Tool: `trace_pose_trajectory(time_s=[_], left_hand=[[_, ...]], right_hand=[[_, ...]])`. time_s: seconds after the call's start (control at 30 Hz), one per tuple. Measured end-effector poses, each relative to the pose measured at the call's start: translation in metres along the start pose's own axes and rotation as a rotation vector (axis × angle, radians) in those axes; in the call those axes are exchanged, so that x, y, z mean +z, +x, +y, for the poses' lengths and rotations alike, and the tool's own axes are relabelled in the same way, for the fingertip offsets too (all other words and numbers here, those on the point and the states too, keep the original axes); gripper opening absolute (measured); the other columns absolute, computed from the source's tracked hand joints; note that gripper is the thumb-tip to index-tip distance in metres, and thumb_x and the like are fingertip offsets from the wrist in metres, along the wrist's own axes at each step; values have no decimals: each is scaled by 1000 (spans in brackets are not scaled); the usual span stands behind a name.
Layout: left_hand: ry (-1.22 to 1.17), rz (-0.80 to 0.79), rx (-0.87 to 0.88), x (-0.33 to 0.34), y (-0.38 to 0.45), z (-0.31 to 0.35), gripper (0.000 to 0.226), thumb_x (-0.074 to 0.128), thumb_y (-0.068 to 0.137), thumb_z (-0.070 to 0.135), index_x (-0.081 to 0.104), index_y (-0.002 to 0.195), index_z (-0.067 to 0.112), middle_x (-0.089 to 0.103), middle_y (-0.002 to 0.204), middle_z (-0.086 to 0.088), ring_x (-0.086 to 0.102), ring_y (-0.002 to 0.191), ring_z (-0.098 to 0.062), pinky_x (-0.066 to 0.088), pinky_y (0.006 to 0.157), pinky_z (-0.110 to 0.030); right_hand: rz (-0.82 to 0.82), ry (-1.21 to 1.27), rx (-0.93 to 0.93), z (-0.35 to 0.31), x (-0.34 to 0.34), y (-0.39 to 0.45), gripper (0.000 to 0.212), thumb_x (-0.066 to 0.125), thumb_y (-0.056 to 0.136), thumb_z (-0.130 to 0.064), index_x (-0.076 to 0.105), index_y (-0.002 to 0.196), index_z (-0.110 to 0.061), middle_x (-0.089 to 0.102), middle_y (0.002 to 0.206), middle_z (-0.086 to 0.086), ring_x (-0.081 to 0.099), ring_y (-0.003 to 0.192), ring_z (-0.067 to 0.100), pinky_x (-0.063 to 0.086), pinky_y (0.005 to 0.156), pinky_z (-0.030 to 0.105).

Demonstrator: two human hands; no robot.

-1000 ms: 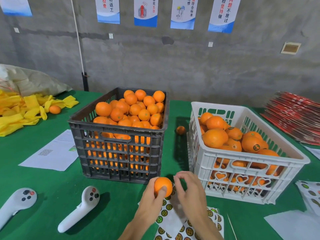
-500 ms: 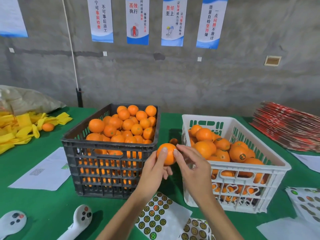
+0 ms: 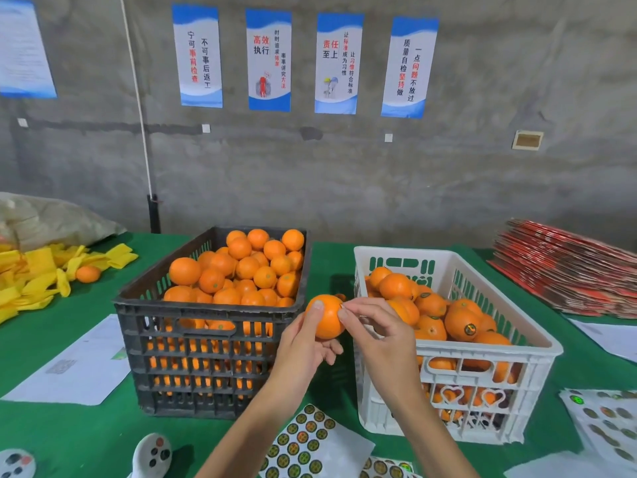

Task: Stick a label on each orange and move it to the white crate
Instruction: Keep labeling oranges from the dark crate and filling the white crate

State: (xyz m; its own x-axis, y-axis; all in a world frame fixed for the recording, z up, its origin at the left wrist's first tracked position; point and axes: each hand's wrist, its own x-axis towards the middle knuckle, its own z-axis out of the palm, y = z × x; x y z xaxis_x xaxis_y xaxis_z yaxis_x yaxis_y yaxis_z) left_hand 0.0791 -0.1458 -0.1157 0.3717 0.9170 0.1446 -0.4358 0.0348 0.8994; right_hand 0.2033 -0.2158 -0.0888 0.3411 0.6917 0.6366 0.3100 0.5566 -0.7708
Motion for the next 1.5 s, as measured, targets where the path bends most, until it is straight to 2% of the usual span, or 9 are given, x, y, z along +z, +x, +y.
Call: trace_pose_trajectory(time_s=[0.2, 0.3, 0.4, 0.6, 0.7, 0.83, 1.07, 1.3, 1.5], left_hand=[[-12, 8, -120, 18, 7, 14, 49, 63, 98, 46, 62, 129, 9, 74, 118, -17, 75, 106, -30, 56, 102, -52], [174, -45, -166, 30, 16, 26, 47, 60, 100, 47, 62, 128, 9, 76, 117, -12, 75, 108, -24, 57, 102, -49], [347, -170, -78, 33, 24, 42, 38, 54, 105, 45, 64, 125, 14, 77, 112, -7, 78, 99, -21, 63, 88, -39], [1089, 253, 398, -26, 67, 86, 30, 58, 104, 39, 63, 127, 21, 73, 116, 1, 70, 92, -14, 53, 71, -31], [1491, 233, 26, -73, 96, 96, 40, 64, 100, 40, 61, 134, 20, 65, 133, -7, 61, 121, -28, 52, 93, -38], [1509, 69, -403, -97, 120, 102, 46, 82, 85, 47, 66, 102, 7, 63, 105, -16, 62, 102, -30, 50, 91, -40], [1757, -184, -878, -97, 137, 98, 65, 65, 100, 41, 48, 151, 6, 48, 153, -12, 61, 124, -32, 53, 95, -41], [1799, 214, -448, -102, 145, 100, 44, 54, 108, 18, 51, 146, -4, 53, 150, -20, 52, 139, -35, 43, 113, -42], [1525, 263, -639, -98, 125, 99, 65, 56, 106, 33, 31, 159, 6, 33, 166, -12, 39, 149, -29, 35, 119, -39]], right_hand=[[-133, -749, -318, 8, -4, 2, 62, 76, 90, -41, 57, 143, -16, 56, 146, -6, 58, 126, 9, 57, 94, 25], [-1, -923, -378, 12, -5, 14, 66, 71, 88, -49, 61, 139, -8, 64, 139, 6, 72, 106, 21, 63, 67, 32], [-2, -916, -246, 15, -17, 34, 69, 67, 94, -51, 52, 147, -10, 56, 148, 9, 73, 98, 23, 64, 72, 41], [113, -1029, -36, 33, -59, 67, 62, 53, 105, -34, 27, 158, -14, 26, 166, 2, 69, 102, 26, 58, 76, 35], [144, -1077, 67, 42, -69, 76, 54, 52, 105, -17, 35, 156, -13, 25, 168, 3, 64, 118, 31, 59, 80, 39], [145, -1058, 20, 48, -59, 78, 42, 54, 103, -19, 53, 145, -15, 40, 161, 2, 64, 118, 27, 59, 77, 38], [87, -965, -229, 50, -20, 70, 31, 61, 99, -17, 69, 128, -13, 63, 140, 1, 65, 119, 20, 61, 77, 34], [56, -863, -293, 47, -4, 58, 25, 65, 96, -11, 74, 119, -11, 68, 131, -1, 68, 110, 18, 61, 76, 32], [66, -760, -368, 48, -8, 38, 22, 66, 94, -6, 75, 114, -9, 72, 121, 1, 69, 107, 17, 60, 86, 34]])
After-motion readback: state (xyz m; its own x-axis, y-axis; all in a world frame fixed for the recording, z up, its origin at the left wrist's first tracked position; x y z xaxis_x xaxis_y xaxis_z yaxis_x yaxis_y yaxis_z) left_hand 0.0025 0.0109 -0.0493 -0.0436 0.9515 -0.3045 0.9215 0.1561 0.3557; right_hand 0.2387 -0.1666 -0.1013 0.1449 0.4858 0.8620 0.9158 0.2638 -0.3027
